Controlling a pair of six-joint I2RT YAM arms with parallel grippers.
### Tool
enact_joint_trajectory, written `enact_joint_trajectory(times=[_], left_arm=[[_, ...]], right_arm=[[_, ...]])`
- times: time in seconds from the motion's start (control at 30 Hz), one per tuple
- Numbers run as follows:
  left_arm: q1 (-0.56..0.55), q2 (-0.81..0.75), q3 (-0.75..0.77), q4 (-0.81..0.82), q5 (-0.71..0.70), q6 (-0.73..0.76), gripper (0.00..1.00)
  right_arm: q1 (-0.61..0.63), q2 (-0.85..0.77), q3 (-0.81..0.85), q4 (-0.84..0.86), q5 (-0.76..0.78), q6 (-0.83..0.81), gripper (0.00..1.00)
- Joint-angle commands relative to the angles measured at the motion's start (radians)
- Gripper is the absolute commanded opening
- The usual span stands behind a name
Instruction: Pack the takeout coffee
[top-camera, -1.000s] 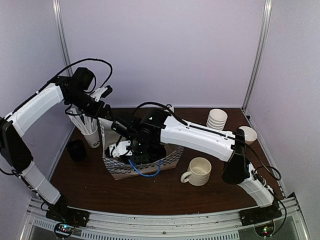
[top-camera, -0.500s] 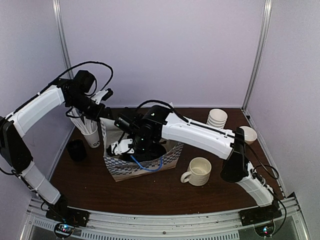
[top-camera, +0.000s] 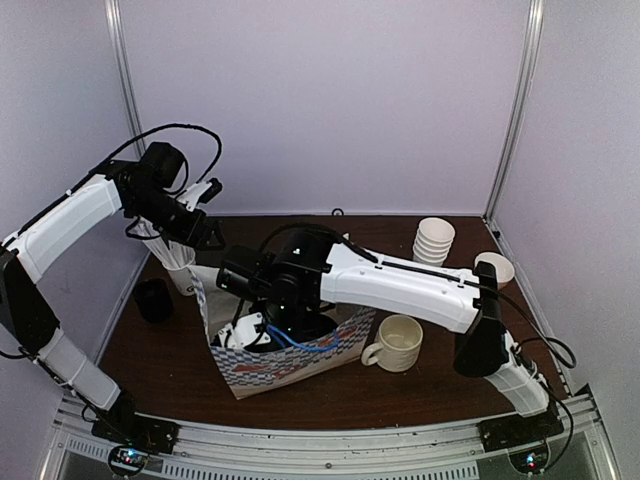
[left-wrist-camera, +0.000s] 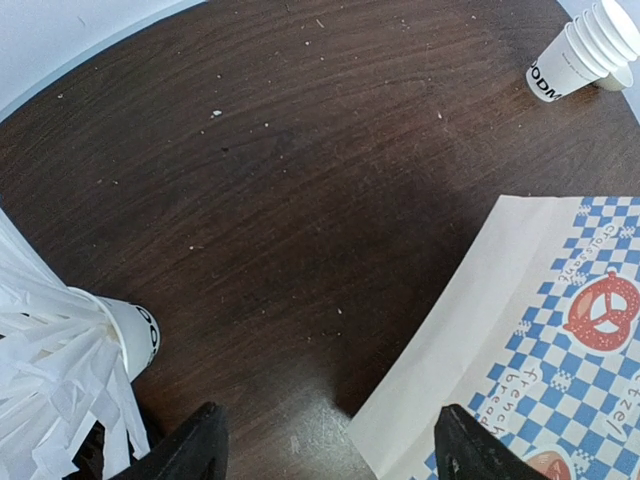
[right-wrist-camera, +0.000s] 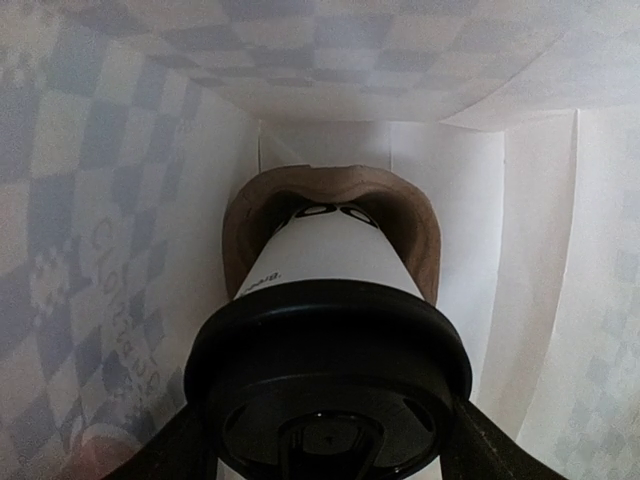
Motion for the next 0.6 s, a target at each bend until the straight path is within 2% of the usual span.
enact_joint_trajectory(times=[0.0, 0.33, 0.57], left_arm=[[-0.003, -0.021, -0.008, 0.021, 0.012, -0.001, 0.75], [-0.003, -0.014, -0.01, 0.019, 0.026, -0.005, 0.75], [-0.003, -0.018, -0.02, 0.019, 0.026, -0.004, 0.74]], right_arm=[[0.026, -0.049, -0.038, -0.143, -0.099, -0.02, 0.69], [0.054, -0.001, -0.02, -0.217, -0.115, -0.032, 0.68], [0.02, 0.1, 0.096, -0.227, -0.126, -0.08, 0.7]])
